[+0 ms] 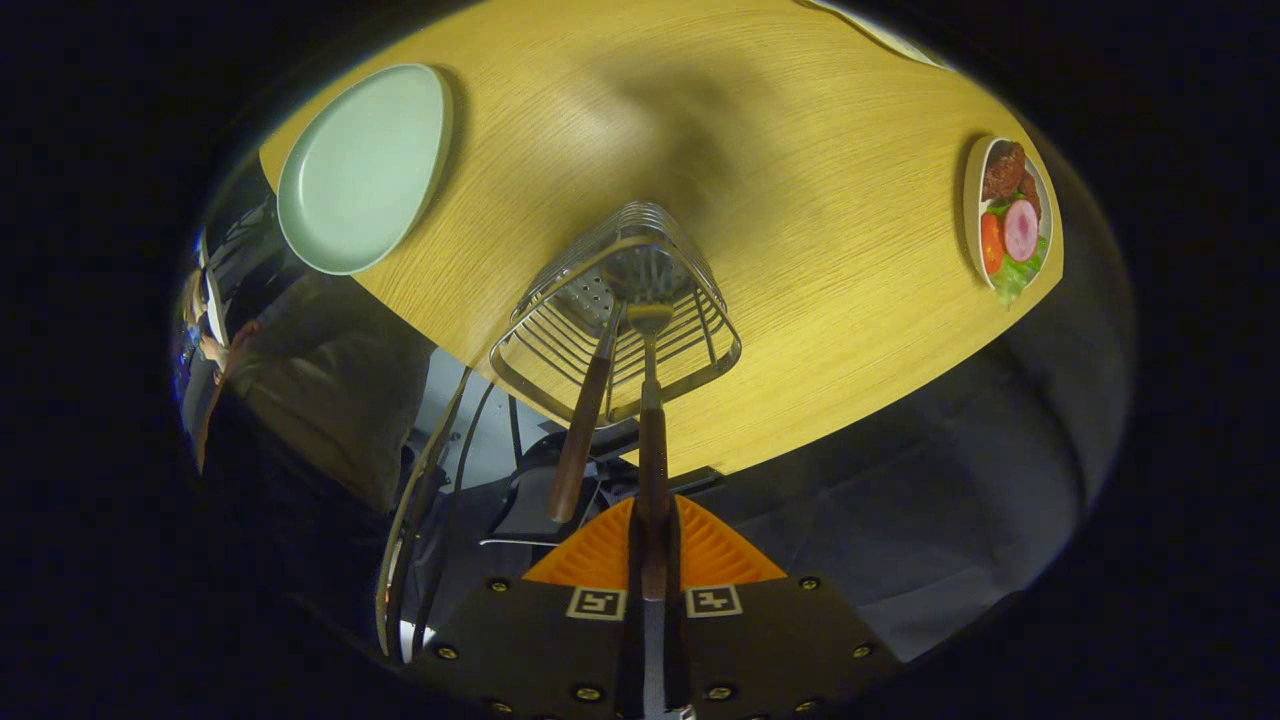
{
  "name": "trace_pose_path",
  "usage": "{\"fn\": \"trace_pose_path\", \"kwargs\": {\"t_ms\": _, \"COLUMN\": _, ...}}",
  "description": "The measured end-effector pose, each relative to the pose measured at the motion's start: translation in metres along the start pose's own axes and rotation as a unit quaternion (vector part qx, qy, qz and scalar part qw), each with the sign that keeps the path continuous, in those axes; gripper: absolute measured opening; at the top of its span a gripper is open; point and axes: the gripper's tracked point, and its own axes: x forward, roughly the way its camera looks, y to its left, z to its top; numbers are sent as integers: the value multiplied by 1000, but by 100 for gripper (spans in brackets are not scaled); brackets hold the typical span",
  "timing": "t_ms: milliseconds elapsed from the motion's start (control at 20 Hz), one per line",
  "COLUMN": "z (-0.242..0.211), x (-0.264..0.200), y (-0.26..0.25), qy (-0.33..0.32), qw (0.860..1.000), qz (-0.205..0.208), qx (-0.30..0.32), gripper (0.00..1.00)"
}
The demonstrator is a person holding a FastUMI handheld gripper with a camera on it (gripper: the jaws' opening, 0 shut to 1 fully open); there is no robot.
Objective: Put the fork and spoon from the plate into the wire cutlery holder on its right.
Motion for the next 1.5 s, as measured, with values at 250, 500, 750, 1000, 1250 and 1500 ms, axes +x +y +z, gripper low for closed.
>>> {"fn": "trace_pose_path", "kwargs": {"t_ms": 250, "z": -4, "x": -13, "y": -8, "qy": -68, "qw": 997, "qz": 5, "qx": 25, "gripper": 27}}
{"fn": "trace_pose_path", "kwargs": {"t_ms": 500, "z": -11, "x": -44, "y": -2, "qy": -243, "qw": 963, "qz": 25, "qx": 111, "gripper": 27}}
{"fn": "trace_pose_path", "kwargs": {"t_ms": 750, "z": -29, "x": -74, "y": 16, "qy": -436, "qw": 872, "qz": -5, "qx": 221, "gripper": 28}}
{"fn": "trace_pose_path", "kwargs": {"t_ms": 1000, "z": -46, "x": -137, "y": 58, "qy": -638, "qw": 694, "qz": -60, "qx": 329, "gripper": 27}}
{"fn": "trace_pose_path", "kwargs": {"t_ms": 1250, "z": -77, "x": -189, "y": 144, "qy": -758, "qw": 522, "qz": -137, "qx": 366, "gripper": 27}}
{"fn": "trace_pose_path", "kwargs": {"t_ms": 1500, "z": -107, "x": -224, "y": 190, "qy": -796, "qw": 424, "qz": -188, "qx": 388, "gripper": 27}}
